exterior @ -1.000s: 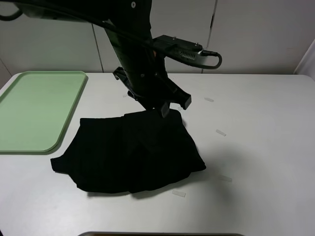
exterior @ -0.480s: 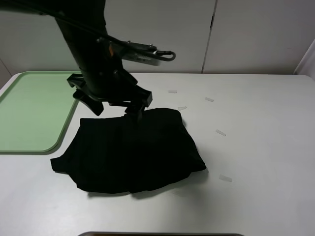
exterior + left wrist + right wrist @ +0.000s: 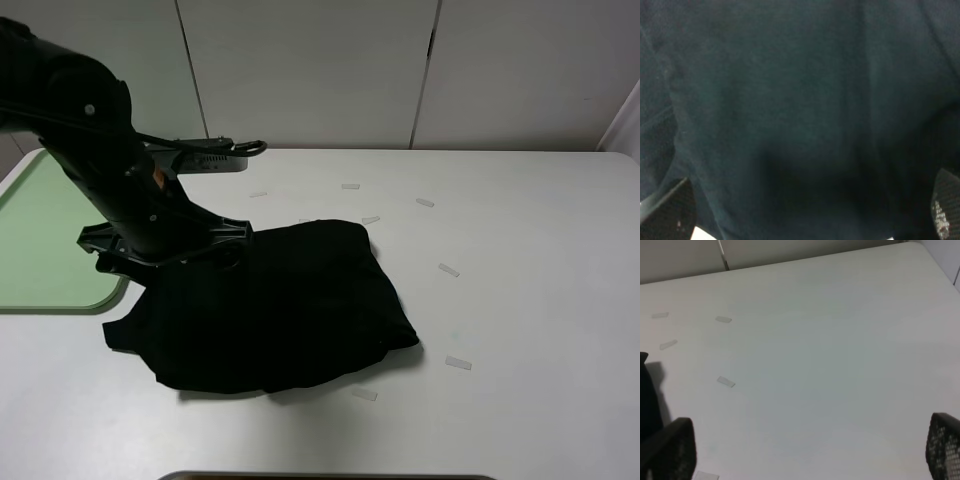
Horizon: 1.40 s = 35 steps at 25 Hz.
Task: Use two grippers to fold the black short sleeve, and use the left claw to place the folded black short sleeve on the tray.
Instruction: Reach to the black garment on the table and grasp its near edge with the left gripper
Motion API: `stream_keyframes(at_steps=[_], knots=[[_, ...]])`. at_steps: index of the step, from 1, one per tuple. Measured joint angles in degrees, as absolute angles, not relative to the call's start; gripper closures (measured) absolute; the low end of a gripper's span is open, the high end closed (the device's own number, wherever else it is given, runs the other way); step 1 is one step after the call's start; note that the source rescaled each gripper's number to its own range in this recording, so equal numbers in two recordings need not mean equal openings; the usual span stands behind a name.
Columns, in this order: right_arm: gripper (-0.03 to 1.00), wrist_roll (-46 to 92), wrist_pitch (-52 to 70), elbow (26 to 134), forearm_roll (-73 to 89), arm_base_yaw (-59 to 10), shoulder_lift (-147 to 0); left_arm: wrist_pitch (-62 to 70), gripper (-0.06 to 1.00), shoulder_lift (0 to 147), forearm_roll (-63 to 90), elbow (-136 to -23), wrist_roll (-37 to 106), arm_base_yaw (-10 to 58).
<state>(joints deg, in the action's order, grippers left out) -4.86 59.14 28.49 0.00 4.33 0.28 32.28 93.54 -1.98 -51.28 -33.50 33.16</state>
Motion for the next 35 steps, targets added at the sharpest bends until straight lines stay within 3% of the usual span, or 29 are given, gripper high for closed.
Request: stream_keyframes(at_steps=[17, 35], knots=[[-0.03, -4.9, 59.1, 28.5, 0.0, 4.3, 0.3, 27.3, -0.02, 93.5, -2.7, -43.6, -37.5, 23.8], [-0.03, -4.9, 59.1, 28.5, 0.0, 4.3, 0.3, 19.3, -0.02, 104.4, -4.2, -43.4, -40.2, 23.4]])
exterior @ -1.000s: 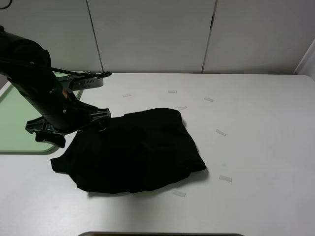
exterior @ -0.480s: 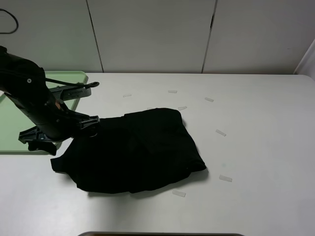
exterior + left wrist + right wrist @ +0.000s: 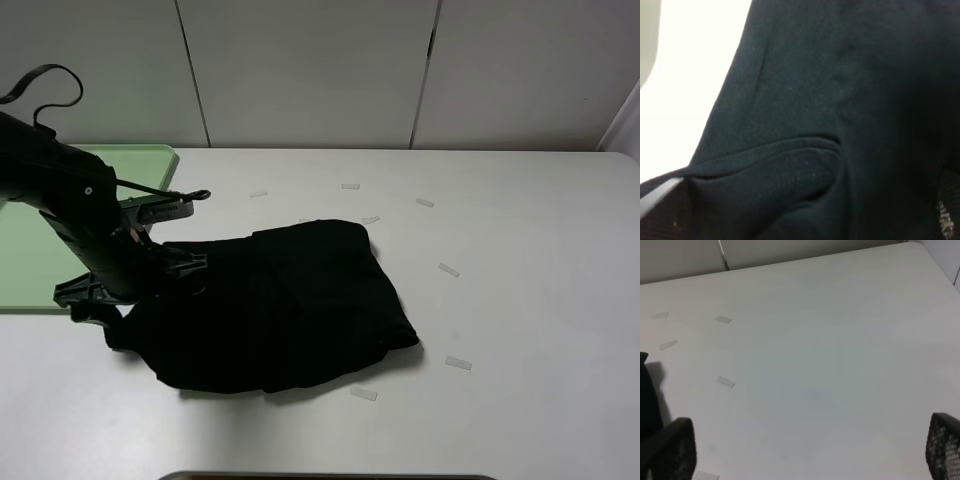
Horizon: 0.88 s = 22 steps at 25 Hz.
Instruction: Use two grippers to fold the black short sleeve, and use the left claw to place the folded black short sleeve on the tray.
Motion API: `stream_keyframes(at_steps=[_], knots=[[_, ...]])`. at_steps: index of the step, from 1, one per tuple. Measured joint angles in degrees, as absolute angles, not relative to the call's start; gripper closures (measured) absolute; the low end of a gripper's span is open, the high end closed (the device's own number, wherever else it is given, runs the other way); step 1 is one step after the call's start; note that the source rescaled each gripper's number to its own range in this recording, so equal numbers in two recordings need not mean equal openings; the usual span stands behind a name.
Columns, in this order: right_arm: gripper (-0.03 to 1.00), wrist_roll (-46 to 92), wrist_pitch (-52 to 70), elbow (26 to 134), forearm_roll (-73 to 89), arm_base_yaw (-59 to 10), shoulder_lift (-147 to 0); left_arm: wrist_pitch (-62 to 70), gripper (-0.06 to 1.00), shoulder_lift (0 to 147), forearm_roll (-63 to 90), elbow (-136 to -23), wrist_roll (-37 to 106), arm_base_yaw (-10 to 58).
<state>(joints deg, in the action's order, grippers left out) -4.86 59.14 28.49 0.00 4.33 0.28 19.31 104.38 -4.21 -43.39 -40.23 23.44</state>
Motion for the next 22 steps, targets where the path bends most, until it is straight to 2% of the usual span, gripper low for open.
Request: stream_keyframes(at_steps=[4, 8, 15, 19, 22], knots=[[-0.03, -4.9, 59.1, 28.5, 0.0, 4.3, 0.3, 17.9, -0.01, 105.5, -4.4, -43.4, -40.2, 23.4], [-0.03, -4.9, 59.1, 28.5, 0.0, 4.3, 0.3, 17.1, 0.08, 106.0, -4.6, -43.4, -40.2, 23.4], [-0.03, -4.9, 59.1, 28.5, 0.0, 4.3, 0.3, 16.0, 0.42, 106.2, -5.2, -43.4, -40.2, 23.4], [-0.03, -4.9, 59.1, 28.5, 0.0, 4.3, 0.3, 14.6, 0.69, 106.4, -5.2, -43.4, -40.2, 23.4], [-0.03, -4.9, 59.1, 28.5, 0.0, 4.3, 0.3, 14.2, 0.84, 106.5, -5.1, -43.4, -40.2, 23.4]])
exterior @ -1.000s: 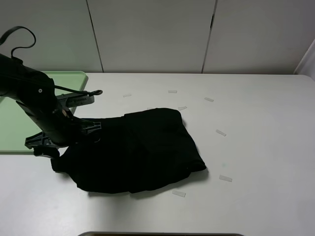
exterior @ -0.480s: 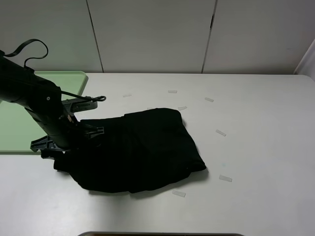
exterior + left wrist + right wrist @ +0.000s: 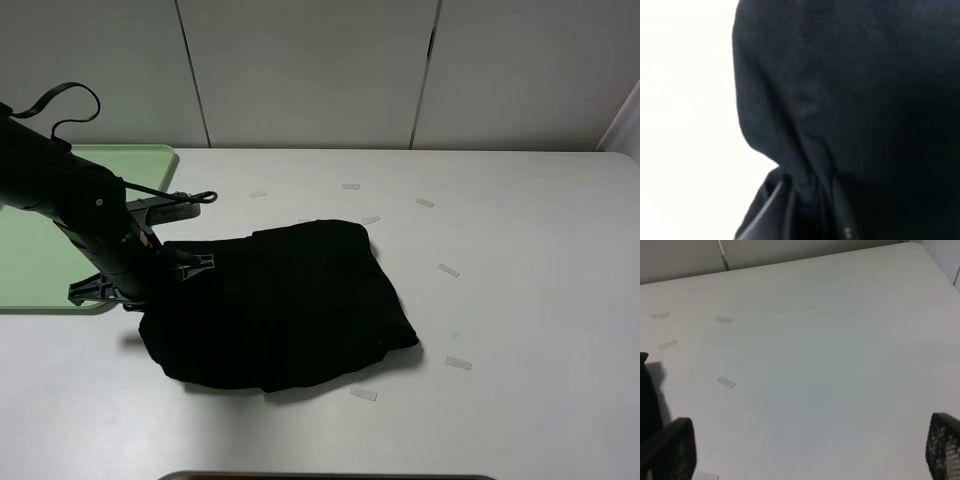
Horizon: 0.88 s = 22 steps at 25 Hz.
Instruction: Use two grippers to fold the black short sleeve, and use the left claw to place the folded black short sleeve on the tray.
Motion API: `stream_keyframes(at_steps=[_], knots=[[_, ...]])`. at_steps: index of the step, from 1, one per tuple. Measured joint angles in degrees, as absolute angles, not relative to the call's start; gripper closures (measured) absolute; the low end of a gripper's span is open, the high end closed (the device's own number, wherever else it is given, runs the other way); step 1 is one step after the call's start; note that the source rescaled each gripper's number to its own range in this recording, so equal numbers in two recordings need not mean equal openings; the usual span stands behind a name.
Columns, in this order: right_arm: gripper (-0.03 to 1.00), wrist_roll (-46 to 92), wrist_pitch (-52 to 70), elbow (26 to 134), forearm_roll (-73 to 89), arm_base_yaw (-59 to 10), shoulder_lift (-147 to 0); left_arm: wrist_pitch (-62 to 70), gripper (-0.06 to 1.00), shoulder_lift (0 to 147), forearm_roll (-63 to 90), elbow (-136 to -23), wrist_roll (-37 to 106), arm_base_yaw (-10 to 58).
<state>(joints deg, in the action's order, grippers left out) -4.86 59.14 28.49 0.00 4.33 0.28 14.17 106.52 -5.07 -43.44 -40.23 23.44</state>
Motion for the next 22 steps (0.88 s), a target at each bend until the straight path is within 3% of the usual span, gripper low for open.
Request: stream_keyframes(at_steps=[7, 22], knots=[[-0.03, -4.9, 59.1, 28.5, 0.0, 4.3, 0.3, 15.3, 0.84, 106.1, -5.0, -44.0, -40.2, 23.4], [-0.03, -4.9, 59.1, 28.5, 0.0, 4.3, 0.3, 37.3, 0.84, 88.2, -13.3, -47.3, -38.1, 23.4]])
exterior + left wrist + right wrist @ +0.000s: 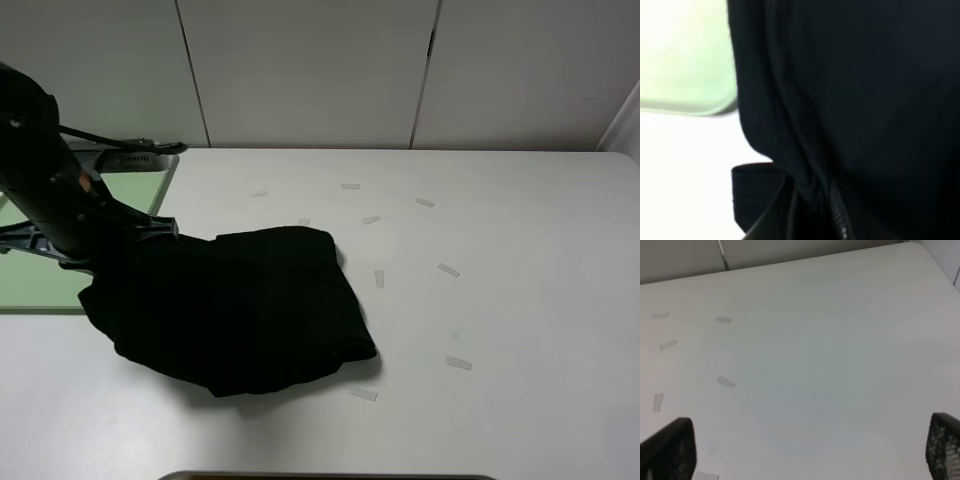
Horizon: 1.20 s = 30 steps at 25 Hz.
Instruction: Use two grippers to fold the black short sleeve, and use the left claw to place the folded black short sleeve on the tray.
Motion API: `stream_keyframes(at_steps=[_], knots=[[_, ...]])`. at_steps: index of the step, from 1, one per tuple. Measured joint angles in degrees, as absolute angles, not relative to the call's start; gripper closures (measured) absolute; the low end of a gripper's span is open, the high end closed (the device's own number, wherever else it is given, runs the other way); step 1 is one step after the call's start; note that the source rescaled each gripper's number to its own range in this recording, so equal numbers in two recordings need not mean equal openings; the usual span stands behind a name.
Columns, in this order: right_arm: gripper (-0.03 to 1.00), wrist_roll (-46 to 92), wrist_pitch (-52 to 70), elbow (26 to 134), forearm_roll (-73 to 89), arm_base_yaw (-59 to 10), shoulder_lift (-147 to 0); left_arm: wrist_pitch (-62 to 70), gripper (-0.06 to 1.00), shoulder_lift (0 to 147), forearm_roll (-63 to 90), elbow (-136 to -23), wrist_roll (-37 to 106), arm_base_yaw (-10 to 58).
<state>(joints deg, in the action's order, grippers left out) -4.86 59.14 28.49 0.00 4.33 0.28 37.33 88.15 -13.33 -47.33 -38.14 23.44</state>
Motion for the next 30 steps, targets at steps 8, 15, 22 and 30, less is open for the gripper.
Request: stream_keyframes(at_steps=[8, 15, 22, 30], knots=[[-0.03, -4.9, 59.1, 28.5, 0.0, 4.3, 0.3, 50.5, 0.84, 83.1, -14.6, -54.1, -30.3, 23.4], [-0.03, -4.9, 59.1, 28.5, 0.0, 4.3, 0.3, 48.9, 0.84, 84.9, -8.7, -55.6, -28.3, 23.9], [-0.03, -4.9, 59.1, 28.5, 0.0, 4.3, 0.3, 44.9, 0.84, 90.6, -7.6, -55.8, -29.6, 30.7], [-0.03, -4.9, 59.1, 28.5, 0.0, 4.3, 0.3, 41.1, 0.84, 95.9, -6.6, -57.9, -31.0, 37.3]])
